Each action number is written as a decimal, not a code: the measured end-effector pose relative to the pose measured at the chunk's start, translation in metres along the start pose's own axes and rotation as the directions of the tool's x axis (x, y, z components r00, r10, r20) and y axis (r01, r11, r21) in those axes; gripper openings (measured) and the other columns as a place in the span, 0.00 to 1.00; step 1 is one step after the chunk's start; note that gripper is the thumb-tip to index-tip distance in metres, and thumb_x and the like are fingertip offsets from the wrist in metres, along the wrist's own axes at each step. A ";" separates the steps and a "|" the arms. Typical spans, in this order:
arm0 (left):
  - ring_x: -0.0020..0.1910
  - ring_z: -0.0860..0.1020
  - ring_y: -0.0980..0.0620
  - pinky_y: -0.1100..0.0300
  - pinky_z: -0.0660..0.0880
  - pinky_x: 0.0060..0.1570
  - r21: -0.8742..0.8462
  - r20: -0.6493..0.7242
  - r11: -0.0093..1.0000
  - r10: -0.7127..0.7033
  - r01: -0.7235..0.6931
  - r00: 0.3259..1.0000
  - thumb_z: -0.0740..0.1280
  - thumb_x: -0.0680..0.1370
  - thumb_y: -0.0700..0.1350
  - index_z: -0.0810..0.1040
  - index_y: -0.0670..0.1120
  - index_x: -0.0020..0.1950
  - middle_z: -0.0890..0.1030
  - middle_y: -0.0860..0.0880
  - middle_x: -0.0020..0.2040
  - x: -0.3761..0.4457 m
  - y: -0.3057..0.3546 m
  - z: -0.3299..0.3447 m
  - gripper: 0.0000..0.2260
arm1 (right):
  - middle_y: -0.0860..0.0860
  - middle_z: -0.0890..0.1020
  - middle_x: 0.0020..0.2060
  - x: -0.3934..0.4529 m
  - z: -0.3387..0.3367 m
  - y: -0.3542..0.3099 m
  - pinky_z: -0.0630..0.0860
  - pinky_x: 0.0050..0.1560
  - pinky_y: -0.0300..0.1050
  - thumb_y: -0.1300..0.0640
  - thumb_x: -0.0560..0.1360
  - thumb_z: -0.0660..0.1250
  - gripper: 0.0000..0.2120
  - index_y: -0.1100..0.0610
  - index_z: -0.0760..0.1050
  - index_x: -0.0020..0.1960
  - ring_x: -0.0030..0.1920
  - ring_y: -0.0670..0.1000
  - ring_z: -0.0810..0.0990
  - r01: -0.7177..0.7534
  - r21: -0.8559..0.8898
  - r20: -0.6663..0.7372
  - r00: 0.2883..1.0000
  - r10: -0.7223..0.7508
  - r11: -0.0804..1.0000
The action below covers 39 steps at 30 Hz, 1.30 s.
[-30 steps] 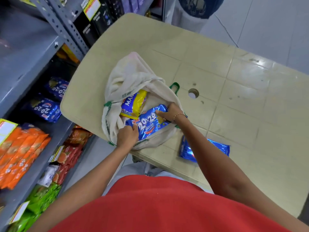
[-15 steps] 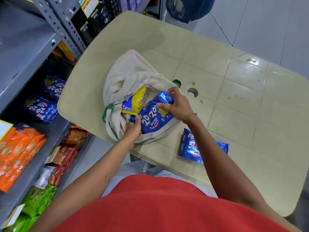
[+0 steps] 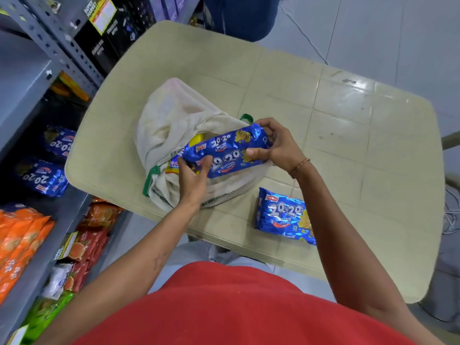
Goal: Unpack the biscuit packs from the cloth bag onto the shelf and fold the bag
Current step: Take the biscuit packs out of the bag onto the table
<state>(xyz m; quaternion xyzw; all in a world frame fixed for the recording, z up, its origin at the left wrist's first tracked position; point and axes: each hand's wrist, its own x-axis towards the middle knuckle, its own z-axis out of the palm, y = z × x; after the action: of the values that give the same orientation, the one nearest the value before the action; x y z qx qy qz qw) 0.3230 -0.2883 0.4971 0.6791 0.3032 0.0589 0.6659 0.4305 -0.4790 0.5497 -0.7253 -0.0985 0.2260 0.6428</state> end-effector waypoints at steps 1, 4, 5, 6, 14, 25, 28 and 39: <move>0.52 0.77 0.60 0.66 0.74 0.49 0.027 -0.028 0.999 0.048 -0.047 0.998 0.69 0.75 0.54 0.66 0.49 0.58 0.77 0.51 0.55 0.002 0.007 -0.001 0.18 | 0.43 0.85 0.42 0.000 0.001 -0.001 0.79 0.43 0.36 0.70 0.65 0.75 0.23 0.54 0.72 0.54 0.43 0.41 0.83 0.017 0.040 -0.030 0.999 -0.016 0.999; 0.38 0.74 0.70 0.73 0.69 0.37 0.116 -0.073 0.978 0.181 -0.172 0.981 0.70 0.72 0.58 0.64 0.50 0.51 0.74 0.57 0.43 0.011 0.036 0.008 0.20 | 0.48 0.85 0.47 -0.005 0.004 0.007 0.80 0.45 0.39 0.68 0.68 0.73 0.20 0.58 0.73 0.58 0.46 0.46 0.83 0.080 0.226 -0.232 0.972 -0.026 0.971; 0.36 0.74 0.69 0.74 0.68 0.35 0.152 -0.071 0.967 0.217 -0.204 0.974 0.71 0.71 0.58 0.64 0.49 0.50 0.73 0.58 0.41 0.014 0.047 0.013 0.20 | 0.51 0.84 0.48 -0.008 0.005 0.011 0.80 0.46 0.41 0.68 0.70 0.72 0.19 0.60 0.74 0.59 0.47 0.48 0.83 0.089 0.294 -0.292 0.956 0.001 0.952; 0.36 0.74 0.68 0.74 0.69 0.34 0.199 -0.064 0.951 0.253 -0.236 0.965 0.71 0.70 0.59 0.65 0.49 0.49 0.74 0.58 0.40 0.017 0.057 0.020 0.21 | 0.54 0.84 0.49 -0.010 0.004 0.016 0.80 0.46 0.42 0.68 0.71 0.70 0.17 0.61 0.74 0.58 0.47 0.50 0.83 0.094 0.370 -0.336 0.941 0.039 0.924; 0.47 0.78 0.50 0.55 0.76 0.46 0.266 0.156 0.824 0.475 -0.500 0.866 0.72 0.71 0.57 0.72 0.44 0.54 0.80 0.48 0.48 0.003 0.101 0.111 0.21 | 0.50 0.84 0.45 -0.041 -0.052 0.037 0.79 0.46 0.40 0.62 0.76 0.65 0.08 0.60 0.74 0.55 0.45 0.45 0.82 0.192 0.357 -0.633 0.769 0.086 0.914; 0.50 0.80 0.52 0.57 0.78 0.48 0.054 0.380 0.900 0.381 -0.432 0.843 0.70 0.74 0.53 0.70 0.46 0.59 0.80 0.50 0.52 -0.024 0.089 0.182 0.19 | 0.55 0.80 0.54 -0.083 -0.126 0.033 0.78 0.50 0.42 0.50 0.77 0.63 0.09 0.46 0.72 0.57 0.54 0.51 0.80 0.195 0.142 -0.800 0.600 -0.004 0.971; 0.49 0.79 0.53 0.63 0.76 0.47 0.160 0.462 0.936 0.210 -0.313 0.862 0.68 0.75 0.54 0.71 0.45 0.60 0.80 0.51 0.50 -0.013 0.078 0.195 0.19 | 0.51 0.81 0.46 -0.083 -0.138 0.039 0.78 0.48 0.43 0.50 0.75 0.66 0.08 0.51 0.77 0.52 0.45 0.47 0.79 0.168 0.164 -0.826 0.562 0.043 0.972; 0.78 0.44 0.47 0.43 0.40 0.75 0.617 0.782 0.143 -0.216 -0.774 0.584 0.52 0.82 0.50 0.48 0.43 0.78 0.46 0.46 0.79 0.033 -0.021 0.140 0.26 | 0.56 0.83 0.48 -0.096 -0.137 0.109 0.79 0.52 0.50 0.46 0.74 0.67 0.17 0.59 0.78 0.54 0.46 0.52 0.81 -0.293 0.158 -0.811 0.506 0.293 0.943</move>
<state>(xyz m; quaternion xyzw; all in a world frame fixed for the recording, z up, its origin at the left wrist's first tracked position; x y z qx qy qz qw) 0.4104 -0.3955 0.4514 0.9360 -0.1840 -0.2768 0.1161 0.3921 -0.6590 0.4723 -0.7514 0.3374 -0.0342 0.5660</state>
